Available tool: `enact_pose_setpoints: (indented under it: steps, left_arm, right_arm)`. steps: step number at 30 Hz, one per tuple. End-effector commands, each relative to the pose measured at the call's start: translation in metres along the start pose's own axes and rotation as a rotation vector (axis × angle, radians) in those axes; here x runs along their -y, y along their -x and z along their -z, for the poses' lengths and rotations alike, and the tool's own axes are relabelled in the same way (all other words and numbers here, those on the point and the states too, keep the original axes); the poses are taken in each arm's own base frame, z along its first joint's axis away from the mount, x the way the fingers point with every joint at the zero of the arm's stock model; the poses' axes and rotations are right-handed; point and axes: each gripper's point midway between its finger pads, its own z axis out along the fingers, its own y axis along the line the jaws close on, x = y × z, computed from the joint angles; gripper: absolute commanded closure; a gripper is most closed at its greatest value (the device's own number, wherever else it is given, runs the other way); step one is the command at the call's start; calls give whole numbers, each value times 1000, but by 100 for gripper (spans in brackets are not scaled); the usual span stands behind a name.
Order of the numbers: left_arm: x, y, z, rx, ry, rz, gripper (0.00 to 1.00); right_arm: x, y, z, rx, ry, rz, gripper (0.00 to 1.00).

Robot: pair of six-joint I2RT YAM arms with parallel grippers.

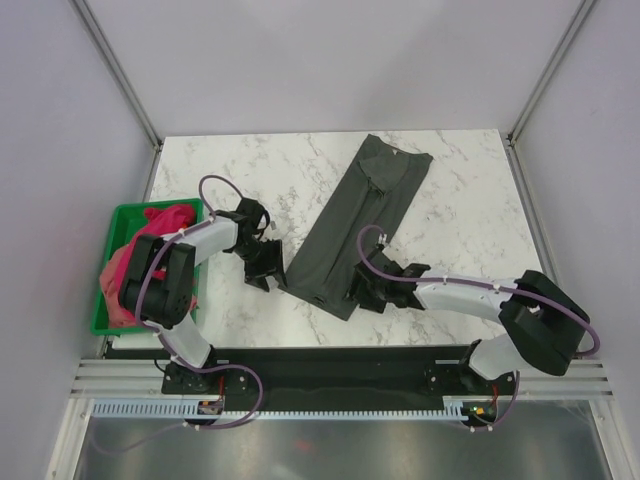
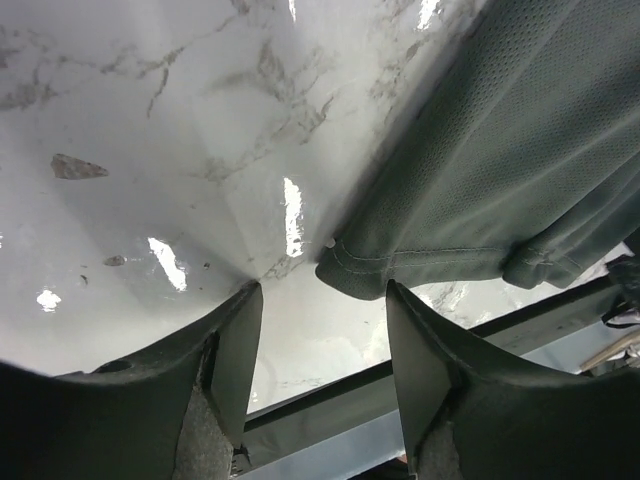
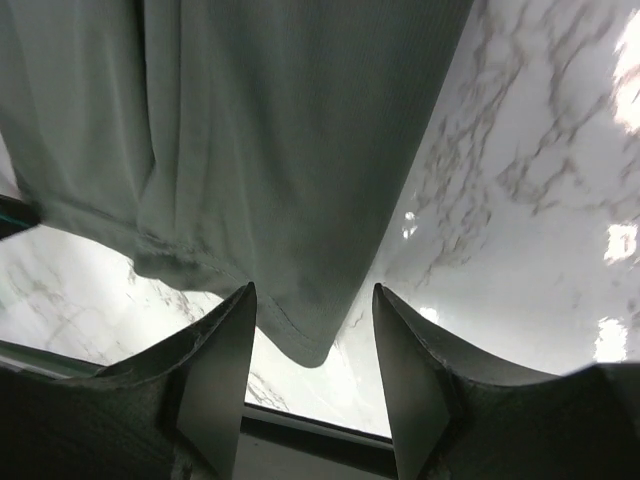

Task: Fold and stack the t-shirts
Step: Fold the tshirt

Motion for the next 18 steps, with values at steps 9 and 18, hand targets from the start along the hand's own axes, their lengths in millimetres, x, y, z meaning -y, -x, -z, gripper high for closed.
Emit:
enact_pose_setpoints:
  steps: [9,18]
  left_arm:
    - [27,23,38,136,-65,-60,39]
    - [48,16,53,171,-135,-115,40]
  right_arm:
    - [4,-48,-11,18,-75,19,46]
    - [25,-49,-10,39,-175,77,93]
